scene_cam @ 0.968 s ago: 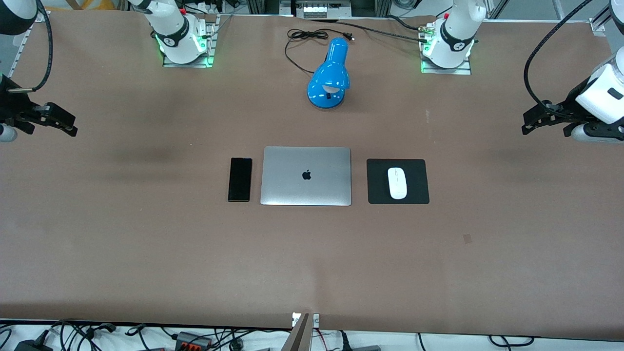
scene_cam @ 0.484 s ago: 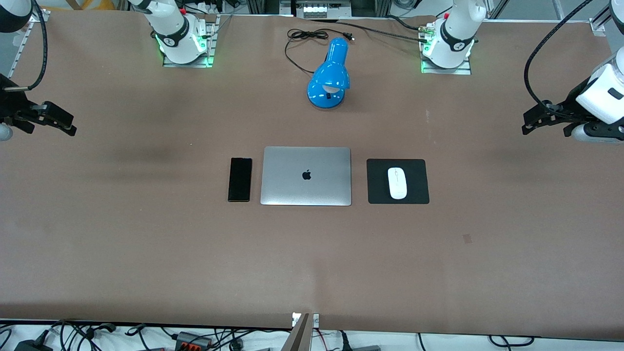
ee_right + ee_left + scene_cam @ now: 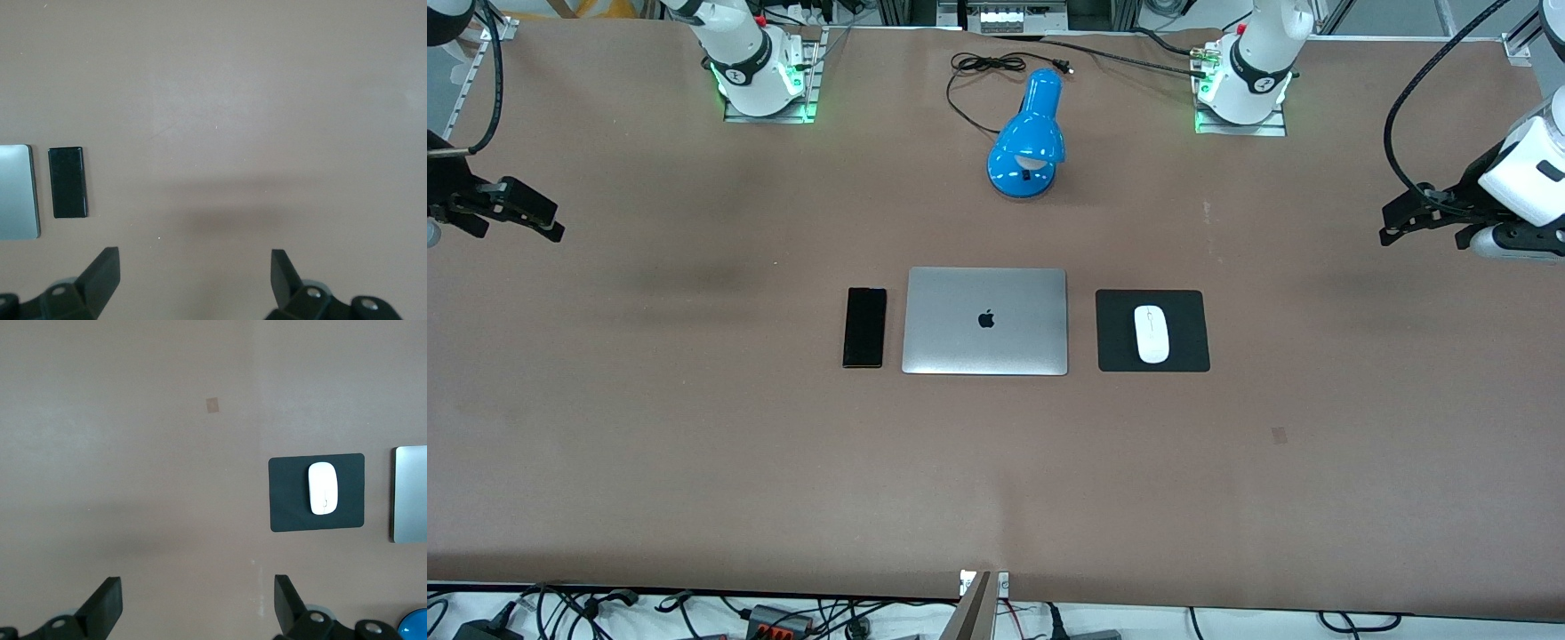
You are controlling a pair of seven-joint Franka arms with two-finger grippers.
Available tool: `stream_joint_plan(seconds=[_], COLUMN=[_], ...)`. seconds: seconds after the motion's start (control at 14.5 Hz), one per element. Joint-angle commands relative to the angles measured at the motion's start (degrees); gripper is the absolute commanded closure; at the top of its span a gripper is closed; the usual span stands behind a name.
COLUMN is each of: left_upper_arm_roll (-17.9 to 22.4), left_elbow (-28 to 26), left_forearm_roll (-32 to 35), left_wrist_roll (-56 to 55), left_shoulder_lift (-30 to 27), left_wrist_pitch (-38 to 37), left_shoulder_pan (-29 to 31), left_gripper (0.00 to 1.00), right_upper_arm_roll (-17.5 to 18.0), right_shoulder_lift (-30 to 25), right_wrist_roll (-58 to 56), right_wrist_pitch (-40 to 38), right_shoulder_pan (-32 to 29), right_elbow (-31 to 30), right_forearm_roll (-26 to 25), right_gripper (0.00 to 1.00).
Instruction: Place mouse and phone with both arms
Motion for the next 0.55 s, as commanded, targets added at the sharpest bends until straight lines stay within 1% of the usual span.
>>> stream_joint_plan(seconds=[0.0,0.07,0.28,0.48], left_upper_arm_roll=[-0.35,-0.35,-0.44,-0.35], left_elbow=[-0.11,0.32,4.01,4.19], left_forearm_roll=[-0.05,0.04,0.04,0.04], left_wrist_roll=[1.12,1.12,1.03,1.03], left_shoulder_lift=[-0.34,-0.34,1.68,1.95], left_wrist_pitch=[-0.6,-0.6,-3.41,-3.68], left_shoulder_pan=[0.58,0.58,0.58,0.58], left_gripper=[0.0,0.0,0.0,0.0], right_upper_arm_roll=[0.62,0.62,0.62,0.71], right_shoulder_lift=[-0.78,-1.04,-1.22,-1.57], right_wrist_roll=[-1.35,-1.36,-1.36,-1.44], right_wrist_pitch=[-0.96,-1.05,-1.14,-1.14], right_shoulder_pan=[-0.26,-0.26,-0.26,-0.26], right_elbow=[0.18,0.09,0.01,-0.35], right_forearm_roll=[0.08,0.08,0.08,0.08], right_gripper=[0.0,0.0,0.0,0.0])
